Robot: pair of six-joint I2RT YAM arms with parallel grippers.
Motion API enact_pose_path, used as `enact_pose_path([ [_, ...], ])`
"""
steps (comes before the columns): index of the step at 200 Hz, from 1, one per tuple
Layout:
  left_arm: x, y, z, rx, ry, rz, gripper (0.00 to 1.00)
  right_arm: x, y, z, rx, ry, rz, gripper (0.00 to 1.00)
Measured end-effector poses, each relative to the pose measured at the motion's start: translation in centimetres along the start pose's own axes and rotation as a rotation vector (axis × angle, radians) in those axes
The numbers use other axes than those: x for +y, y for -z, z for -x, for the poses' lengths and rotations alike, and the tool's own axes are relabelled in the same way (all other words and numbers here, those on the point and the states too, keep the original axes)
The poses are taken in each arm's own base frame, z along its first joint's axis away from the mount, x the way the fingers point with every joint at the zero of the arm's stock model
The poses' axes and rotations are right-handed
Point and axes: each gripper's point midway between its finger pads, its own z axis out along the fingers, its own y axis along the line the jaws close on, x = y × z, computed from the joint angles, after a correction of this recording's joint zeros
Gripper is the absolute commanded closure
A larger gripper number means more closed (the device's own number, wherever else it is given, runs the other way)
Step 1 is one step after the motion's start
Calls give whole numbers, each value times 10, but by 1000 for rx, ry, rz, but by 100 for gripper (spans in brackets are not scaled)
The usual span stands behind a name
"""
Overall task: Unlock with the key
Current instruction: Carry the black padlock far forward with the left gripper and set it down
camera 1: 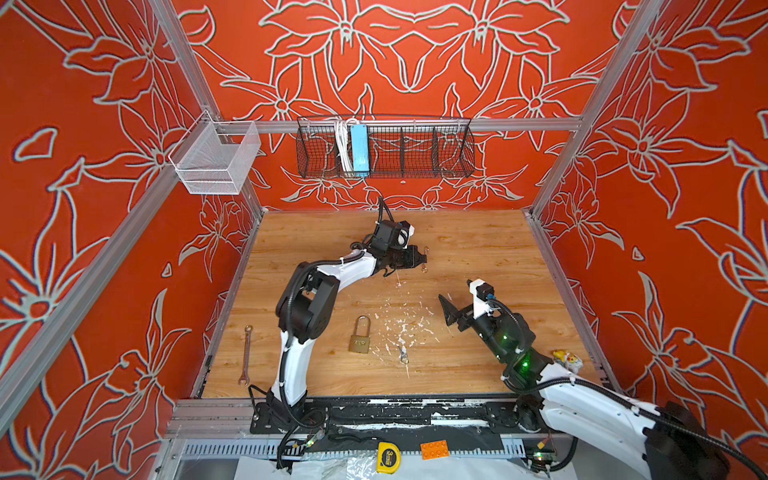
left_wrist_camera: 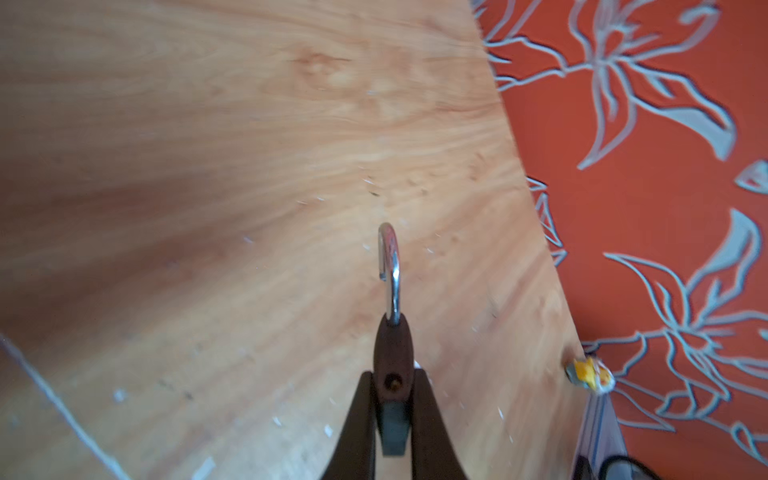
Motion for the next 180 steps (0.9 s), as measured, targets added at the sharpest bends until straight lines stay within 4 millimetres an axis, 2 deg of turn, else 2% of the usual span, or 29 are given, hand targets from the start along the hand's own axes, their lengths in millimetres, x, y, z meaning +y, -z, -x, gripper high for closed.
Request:
enact_pose_path([
  [23,32,-23,8,16,67,30,100,1,-1,1,-9,-1,2,2],
  [50,55,-36,14,19,123,47,100,1,-5,-7,14,5,3,2],
  [96,68,-40,38,-15,154,45,100,3,-7,-14,34,13,9,2],
  [129,86,-37,44,-26,187,65,100,4,-8,-16,42,18,18,2],
  [161,105,-33,43,-24,214,83,91,7,-11,-17,51,21,29,2],
  [180,110,-31,45,-35,216,85,80,8,-12,-19,59,23,40,2],
])
